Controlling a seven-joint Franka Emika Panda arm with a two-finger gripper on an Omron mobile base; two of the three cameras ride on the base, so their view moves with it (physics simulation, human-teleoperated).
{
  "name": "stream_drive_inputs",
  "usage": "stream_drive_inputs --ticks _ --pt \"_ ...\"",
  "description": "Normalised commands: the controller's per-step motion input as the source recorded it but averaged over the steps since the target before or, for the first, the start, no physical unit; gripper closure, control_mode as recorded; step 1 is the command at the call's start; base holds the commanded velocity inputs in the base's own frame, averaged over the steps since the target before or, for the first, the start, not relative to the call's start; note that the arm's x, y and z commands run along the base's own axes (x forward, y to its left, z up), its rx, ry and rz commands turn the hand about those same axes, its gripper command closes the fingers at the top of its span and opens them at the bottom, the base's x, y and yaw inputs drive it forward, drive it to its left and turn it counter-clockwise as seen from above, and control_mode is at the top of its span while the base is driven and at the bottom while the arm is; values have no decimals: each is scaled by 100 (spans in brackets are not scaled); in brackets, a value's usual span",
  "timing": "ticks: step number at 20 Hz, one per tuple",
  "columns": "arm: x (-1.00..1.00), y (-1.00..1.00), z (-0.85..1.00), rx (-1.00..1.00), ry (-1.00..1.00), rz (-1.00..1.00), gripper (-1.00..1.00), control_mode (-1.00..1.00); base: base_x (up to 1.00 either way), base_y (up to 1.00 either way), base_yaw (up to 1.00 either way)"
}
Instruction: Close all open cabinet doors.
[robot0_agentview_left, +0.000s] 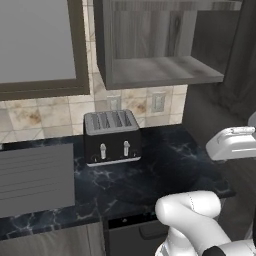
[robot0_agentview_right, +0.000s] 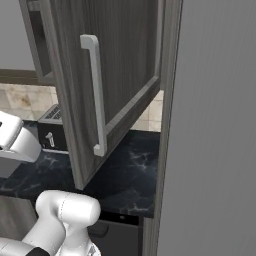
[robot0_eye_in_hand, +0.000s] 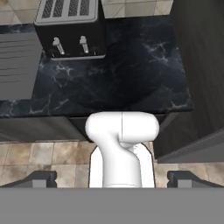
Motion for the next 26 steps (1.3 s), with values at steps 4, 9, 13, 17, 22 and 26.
stream_drive_inputs --ticks 4,9,13,17,22,26 --pt "1 0 0 0 0 0 -100 -100 0 0 0" --pt "-25 -4 0 0 -7 0 -100 -100 0 0 0" --pt "-34 -10 0 0 -24 0 -100 -100 0 0 0" --pt "-18 -19 0 0 -32 0 -100 -100 0 0 0" --pt "0 -30 0 0 -26 0 -100 -100 0 0 0" --pt "0 -28 0 0 -25 0 -100 -100 0 0 0"
